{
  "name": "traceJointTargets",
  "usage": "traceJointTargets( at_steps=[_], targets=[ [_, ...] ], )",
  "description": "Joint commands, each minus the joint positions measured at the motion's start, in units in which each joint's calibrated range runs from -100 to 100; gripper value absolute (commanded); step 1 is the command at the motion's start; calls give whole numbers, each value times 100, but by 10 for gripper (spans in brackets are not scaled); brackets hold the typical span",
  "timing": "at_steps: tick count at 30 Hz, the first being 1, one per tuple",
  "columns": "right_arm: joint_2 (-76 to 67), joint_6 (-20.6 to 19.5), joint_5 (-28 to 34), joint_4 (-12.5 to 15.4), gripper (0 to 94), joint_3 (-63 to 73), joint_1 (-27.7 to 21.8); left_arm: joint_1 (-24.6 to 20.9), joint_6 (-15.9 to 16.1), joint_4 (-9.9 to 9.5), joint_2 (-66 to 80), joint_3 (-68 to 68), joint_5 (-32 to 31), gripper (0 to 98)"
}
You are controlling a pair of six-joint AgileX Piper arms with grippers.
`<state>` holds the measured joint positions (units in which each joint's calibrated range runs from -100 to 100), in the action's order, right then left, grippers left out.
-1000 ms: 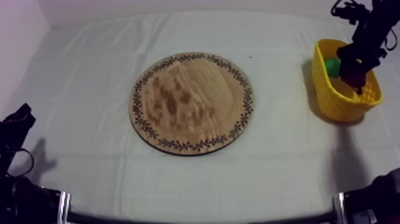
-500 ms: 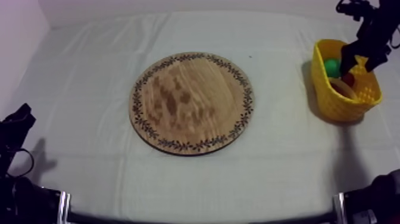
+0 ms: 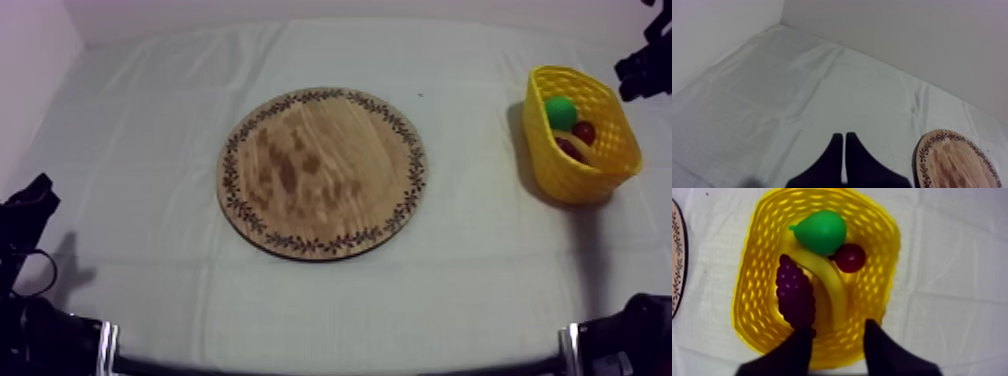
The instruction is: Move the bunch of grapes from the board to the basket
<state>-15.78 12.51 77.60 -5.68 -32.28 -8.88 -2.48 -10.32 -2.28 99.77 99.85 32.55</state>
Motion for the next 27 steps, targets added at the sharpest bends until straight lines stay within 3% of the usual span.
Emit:
traceJointTargets(
  at_steps=[1,7,13,21,27],
  targets=[
    [-773,-200,-385,-123,172,-583,59,-1,-1,1,-3,4,3,0],
    [-1963,-676,-1113,-445,33,-1867,333,-1,-1,1,-3,4,3,0],
    [-2927,-492,-1716,-378,10,-2870,547,-1,-1,1,-3,4,3,0],
    [-4487,-157,-2798,225,3,-4433,626,-1,-2,1,-3,4,3,0],
    [-5584,-395,-3171,625,3,-5351,683,-1,-2,1,-3,4,3,0]
  ],
)
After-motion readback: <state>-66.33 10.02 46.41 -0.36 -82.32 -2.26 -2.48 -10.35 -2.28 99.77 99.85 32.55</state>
